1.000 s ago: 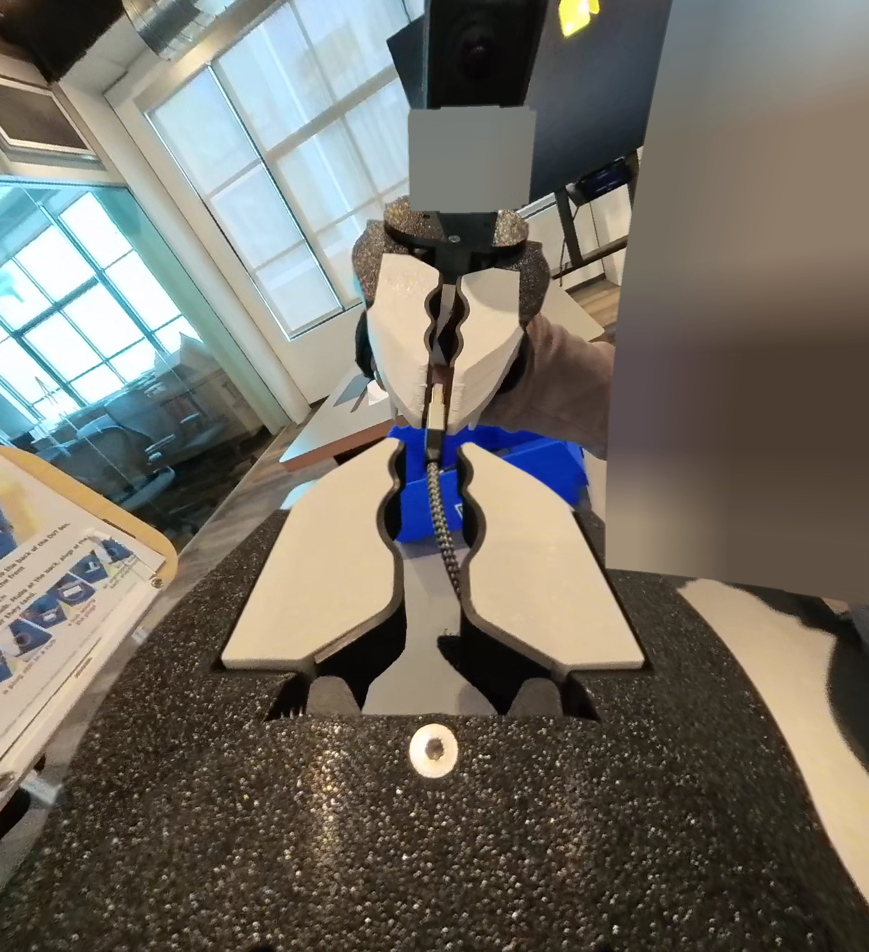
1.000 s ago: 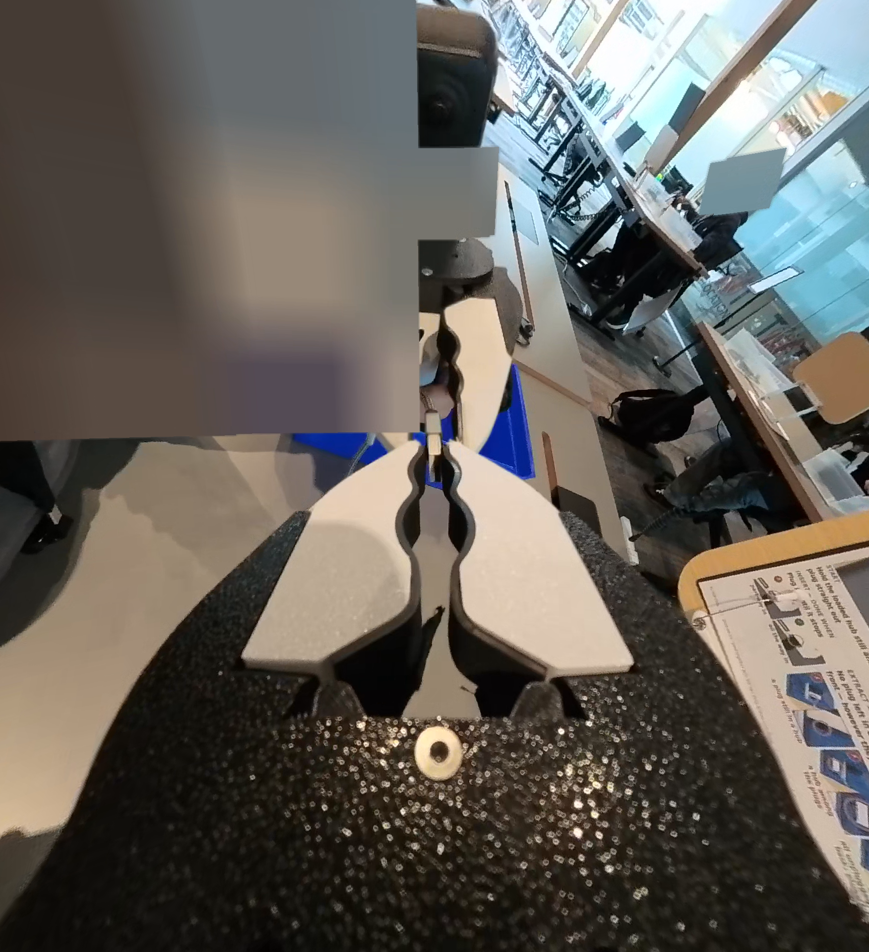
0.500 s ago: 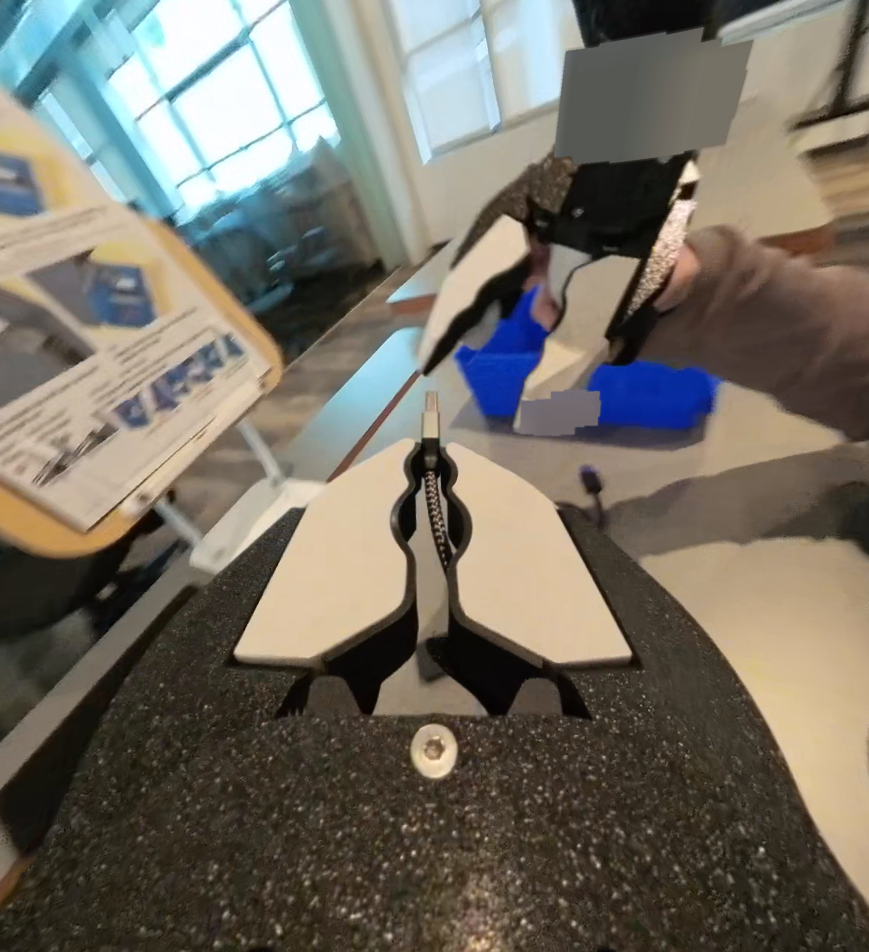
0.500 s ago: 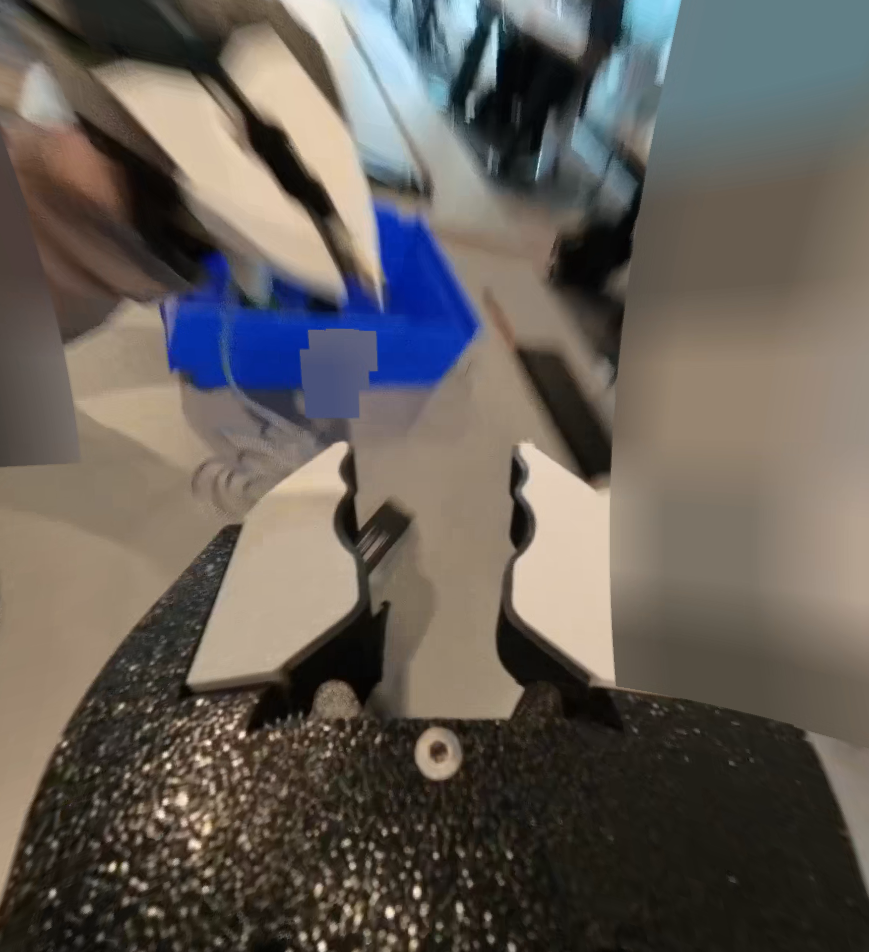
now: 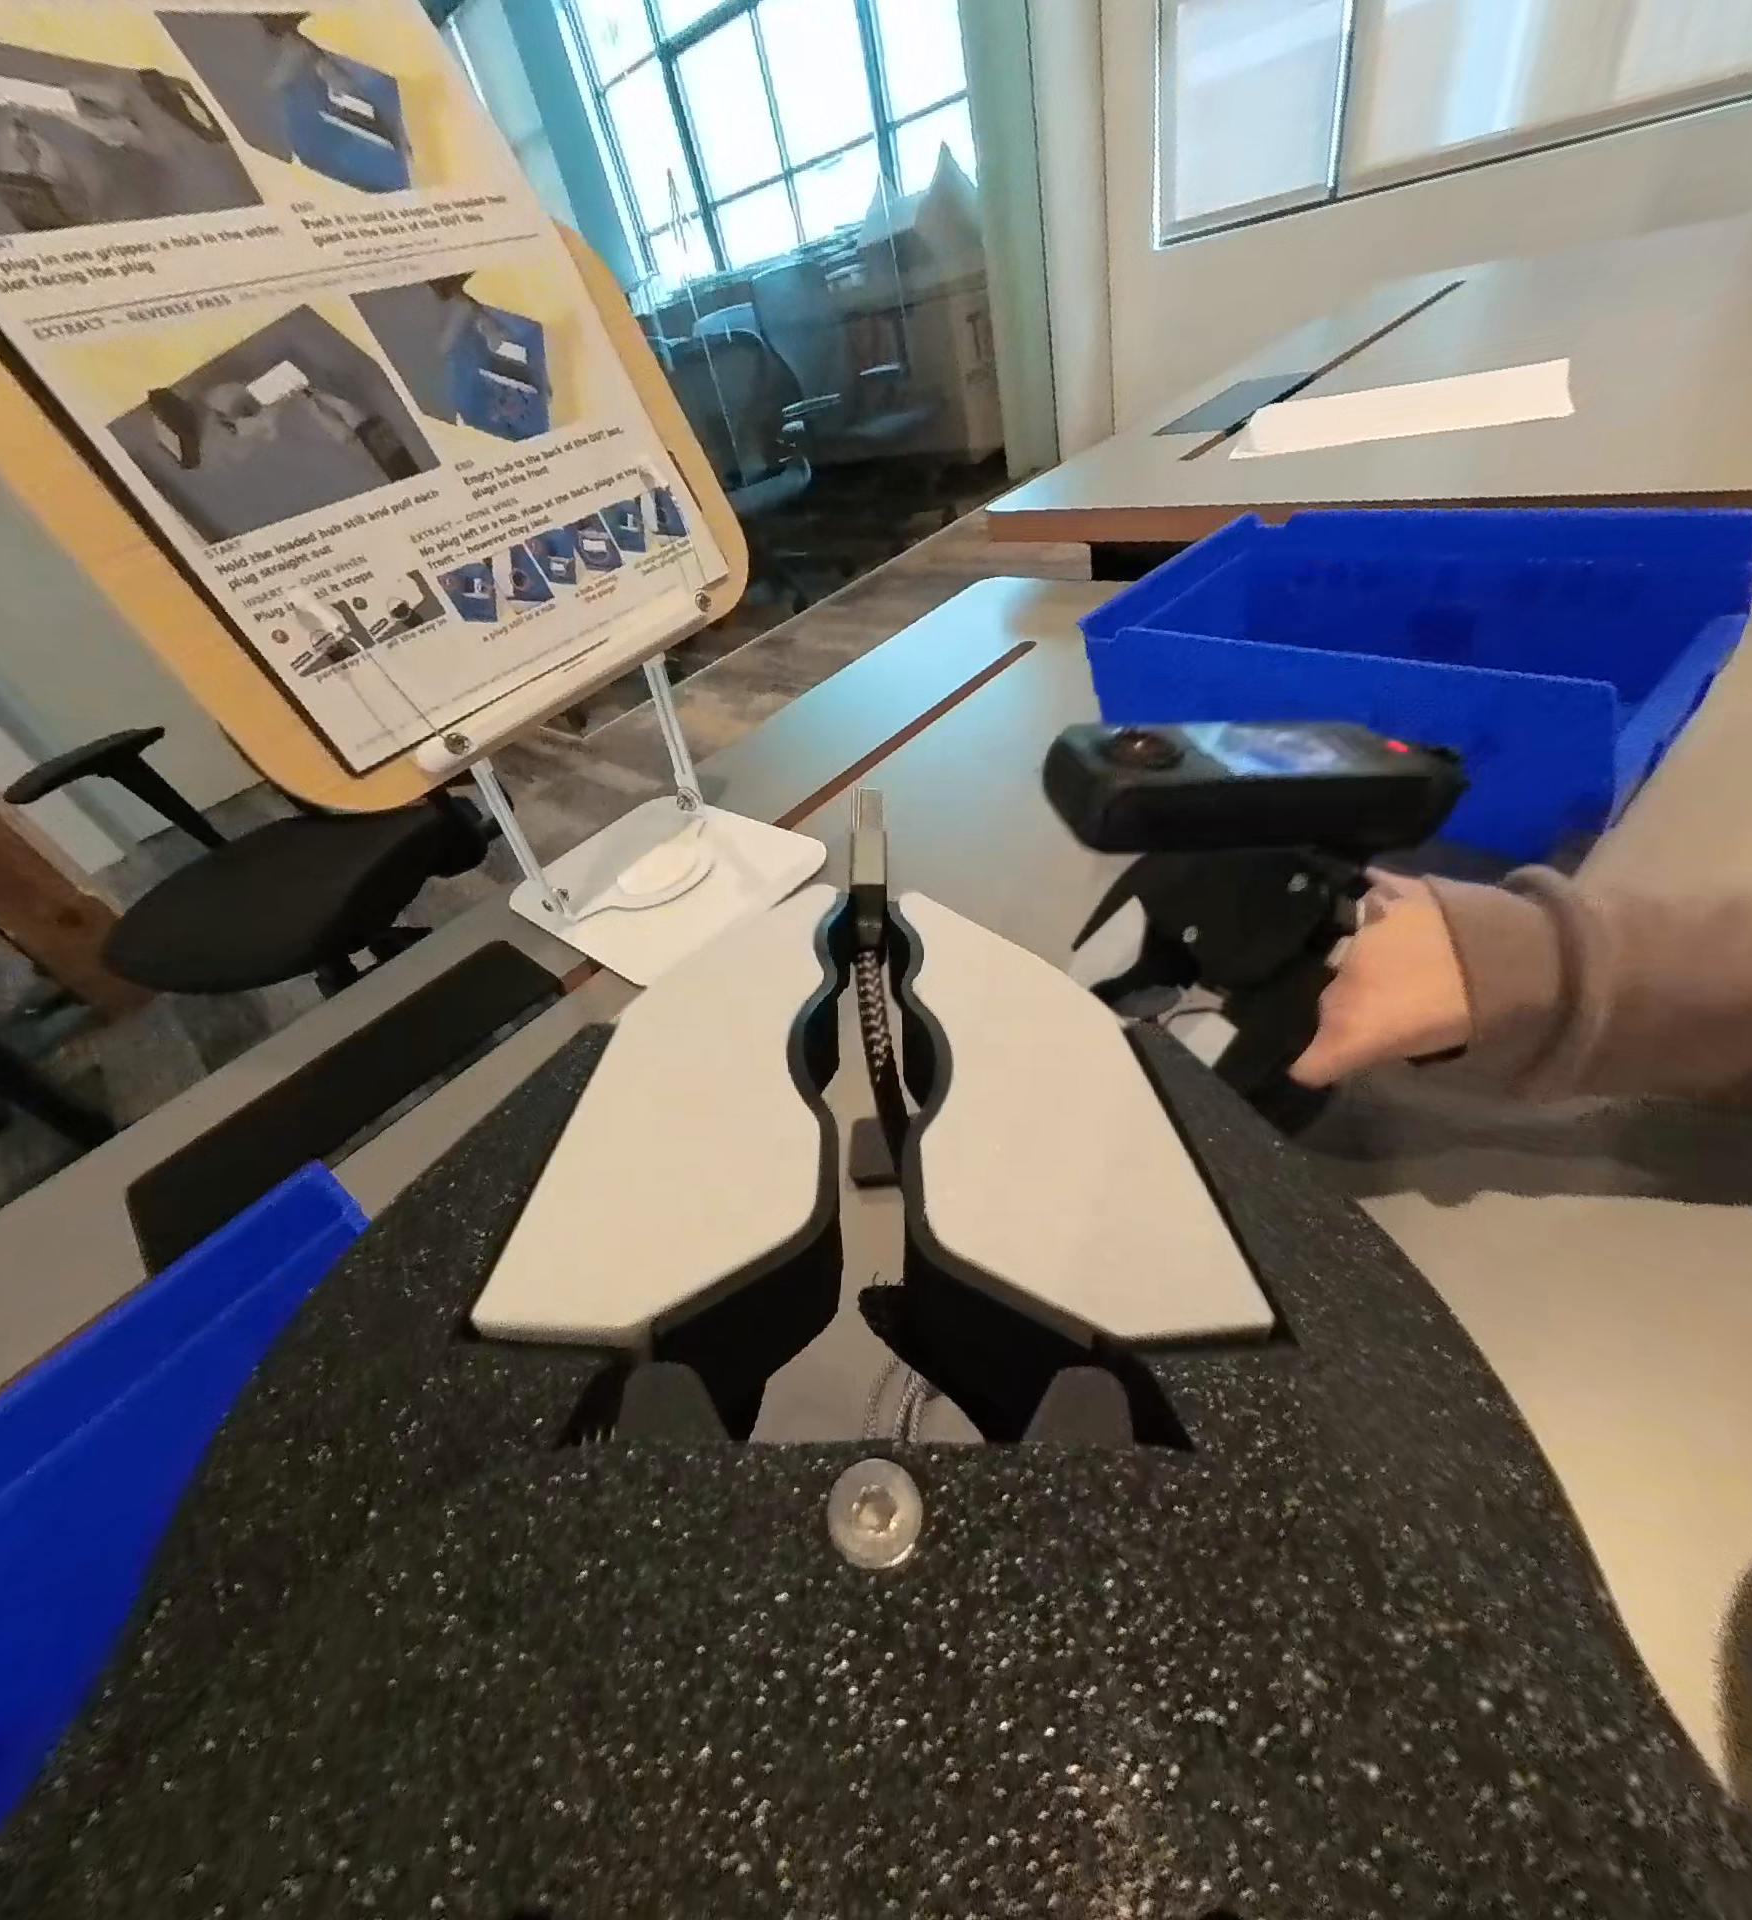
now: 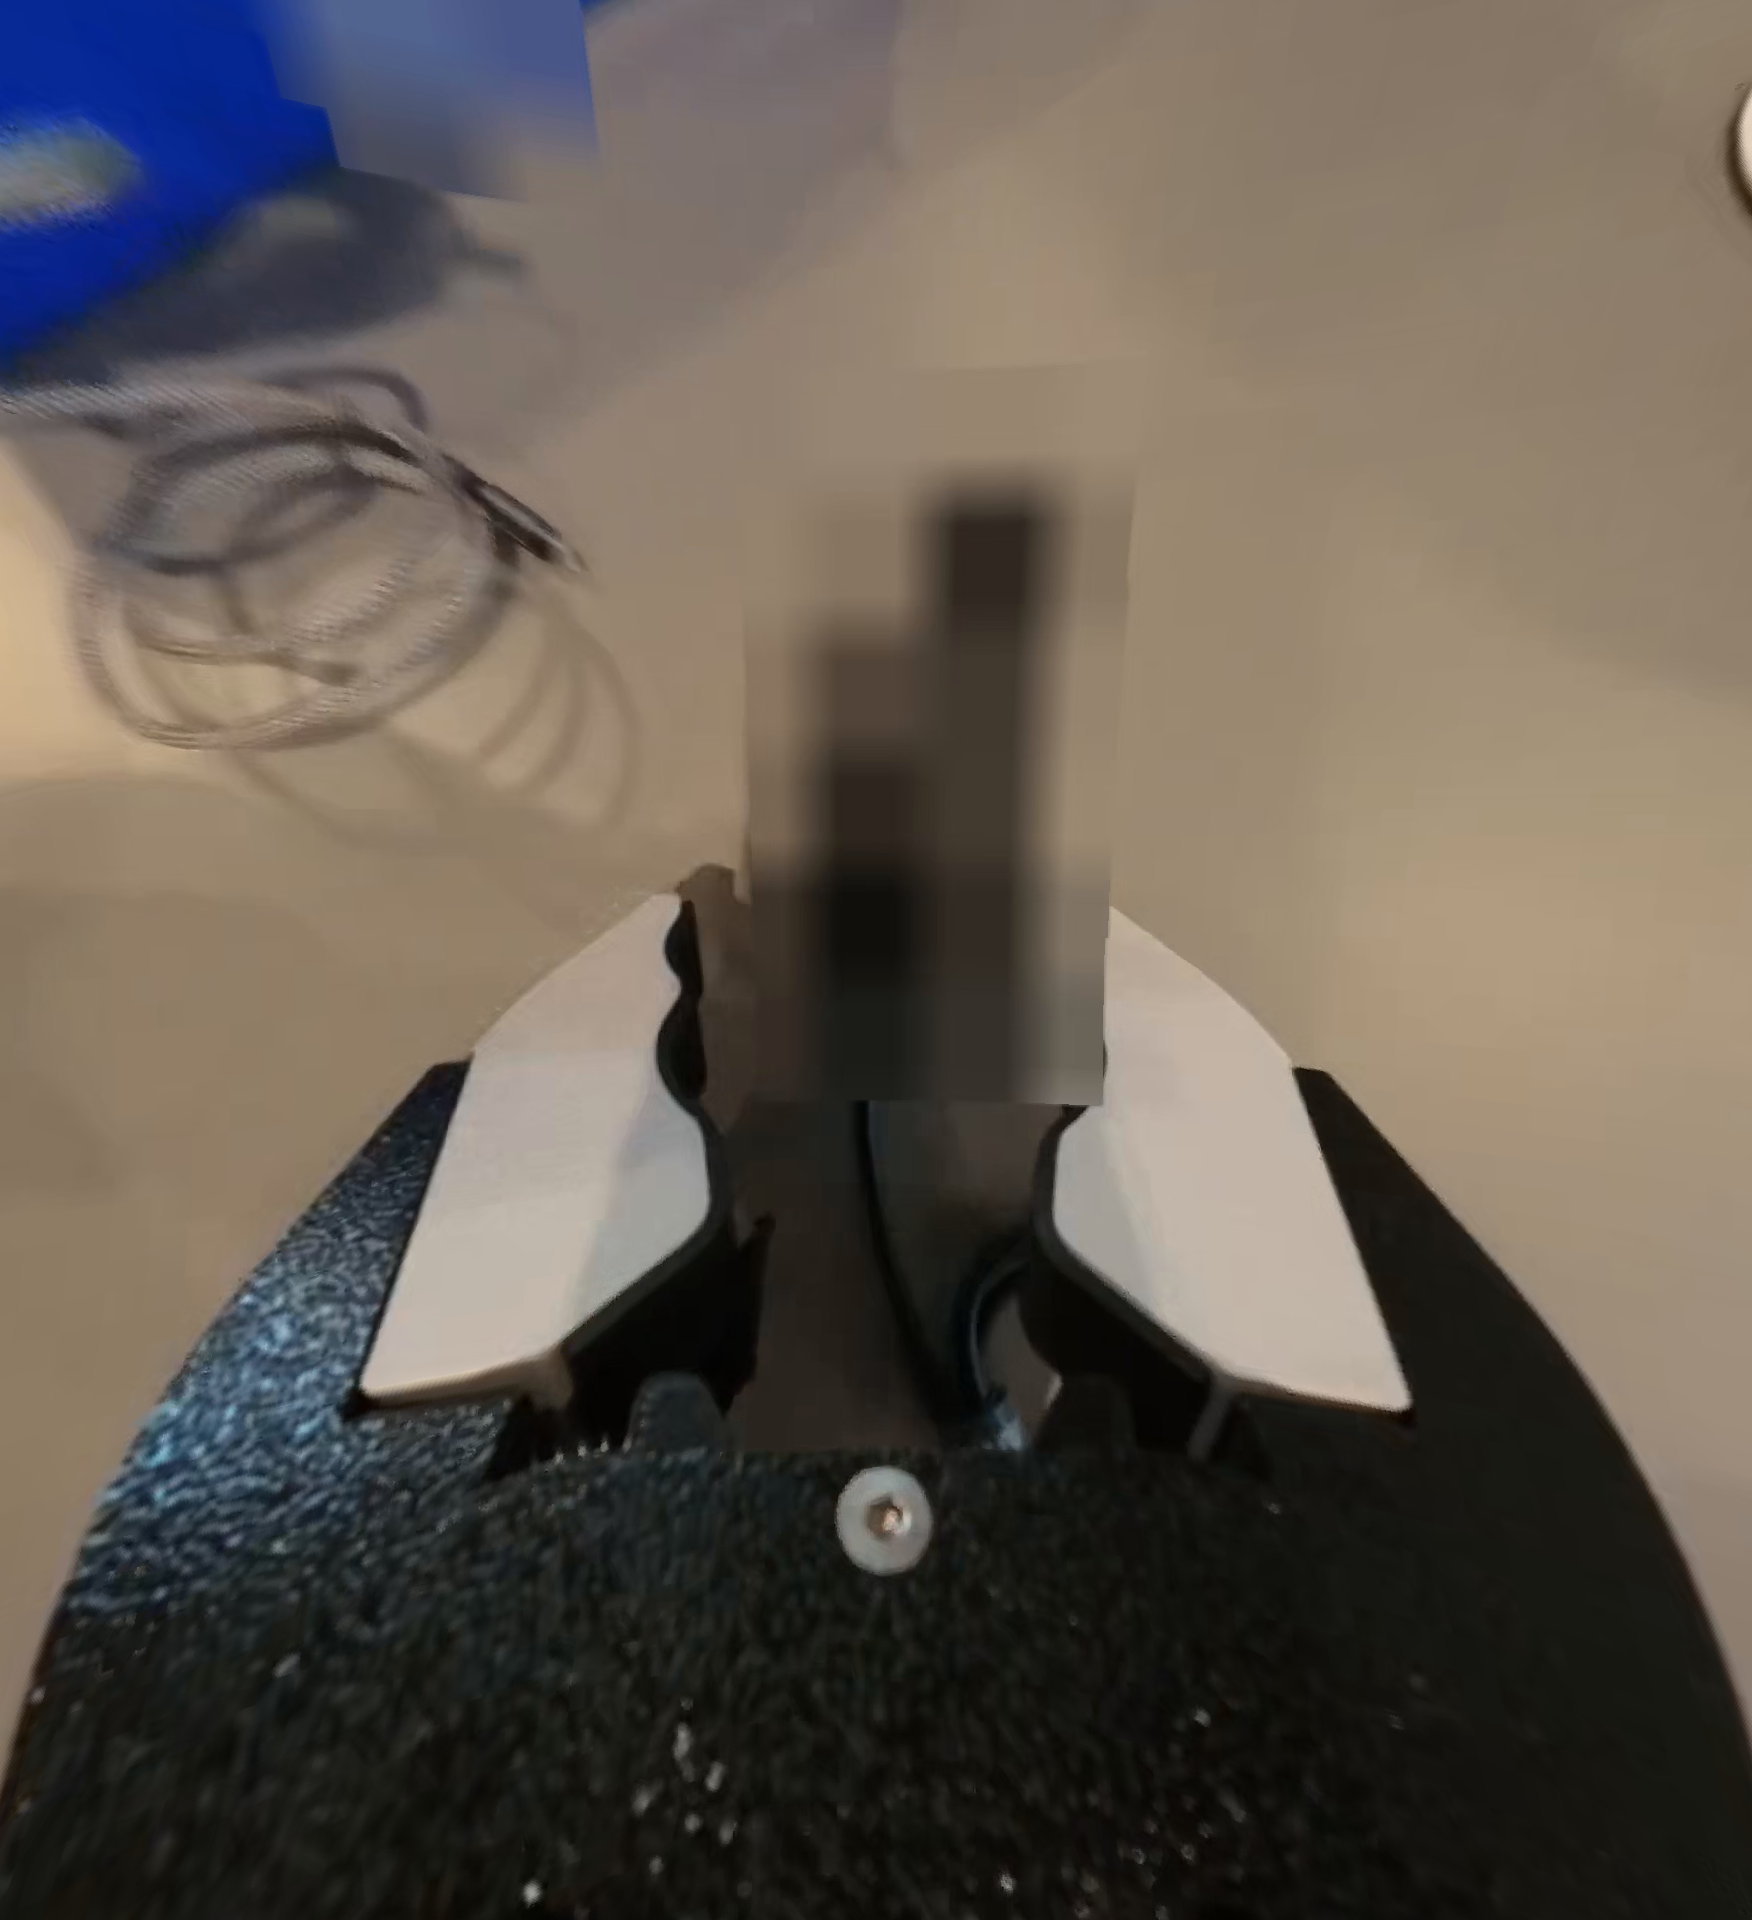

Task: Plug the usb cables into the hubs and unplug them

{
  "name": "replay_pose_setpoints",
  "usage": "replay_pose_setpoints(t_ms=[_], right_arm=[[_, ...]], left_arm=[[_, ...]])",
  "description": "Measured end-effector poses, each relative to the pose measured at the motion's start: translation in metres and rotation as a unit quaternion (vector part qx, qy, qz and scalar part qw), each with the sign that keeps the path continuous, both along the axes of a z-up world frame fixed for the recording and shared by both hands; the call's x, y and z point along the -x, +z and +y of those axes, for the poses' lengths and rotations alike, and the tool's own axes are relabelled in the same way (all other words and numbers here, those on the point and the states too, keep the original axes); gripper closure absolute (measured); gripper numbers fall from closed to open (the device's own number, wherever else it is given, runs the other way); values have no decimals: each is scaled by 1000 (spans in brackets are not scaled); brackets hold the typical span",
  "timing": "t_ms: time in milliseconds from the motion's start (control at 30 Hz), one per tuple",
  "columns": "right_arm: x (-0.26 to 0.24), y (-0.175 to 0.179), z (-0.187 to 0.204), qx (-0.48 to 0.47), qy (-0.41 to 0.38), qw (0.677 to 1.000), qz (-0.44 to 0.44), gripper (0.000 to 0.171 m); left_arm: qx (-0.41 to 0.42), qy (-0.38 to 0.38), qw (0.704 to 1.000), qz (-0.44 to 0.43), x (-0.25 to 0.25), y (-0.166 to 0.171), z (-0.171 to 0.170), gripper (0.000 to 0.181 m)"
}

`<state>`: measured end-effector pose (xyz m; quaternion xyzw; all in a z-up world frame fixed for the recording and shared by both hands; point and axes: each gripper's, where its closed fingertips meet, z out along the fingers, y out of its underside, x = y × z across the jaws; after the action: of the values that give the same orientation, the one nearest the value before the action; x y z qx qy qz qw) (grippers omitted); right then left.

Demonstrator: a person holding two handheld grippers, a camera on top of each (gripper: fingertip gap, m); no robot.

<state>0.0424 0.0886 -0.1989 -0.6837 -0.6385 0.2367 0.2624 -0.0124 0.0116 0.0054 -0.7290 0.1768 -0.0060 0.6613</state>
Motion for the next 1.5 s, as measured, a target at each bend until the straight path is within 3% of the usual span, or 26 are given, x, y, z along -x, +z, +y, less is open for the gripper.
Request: replay_pose_setpoints(t_ms=[33, 300, 433, 567, 767, 900, 1100, 1200, 1500], right_arm=[[1, -5, 3, -15, -4, 1000, -15, 106], [13, -16, 4, 15, -18, 999, -37, 117], [11, -15, 3, 17, -21, 999, -27, 136], [9, -15, 4, 24, -24, 999, -16, 137], [-1, 9, 12, 103, -45, 993, 35, 137], [-11, 40, 19, 142, -53, 984, 95, 138], [-23, 56, 20, 159, -58, 974, 152, 138], [-25, 57, 22, 162, -61, 971, 164, 138], [-25, 58, 21, 175, -58, 967, 176, 138]], left_arm=[[1, -1, 1000, 1, 1, 0, -2, 175], [5, -3, 1000, -10, 10, -5, -12, 175], [13, -1, 1000, -17, 13, -12, -12, 175], [28, 0, 1000, -12, 11, -25, -8, 175], [28, 27, 993, 114, 2, -45, 6, 175], [11, 70, 945, 320, -5, -62, 26, 175], [-22, 100, 807, 582, -13, -93, 60, 175], [-44, 96, 772, 626, -22, -103, 74, 175], [-69, 92, 720, 684, -25, -117, 93, 175]])
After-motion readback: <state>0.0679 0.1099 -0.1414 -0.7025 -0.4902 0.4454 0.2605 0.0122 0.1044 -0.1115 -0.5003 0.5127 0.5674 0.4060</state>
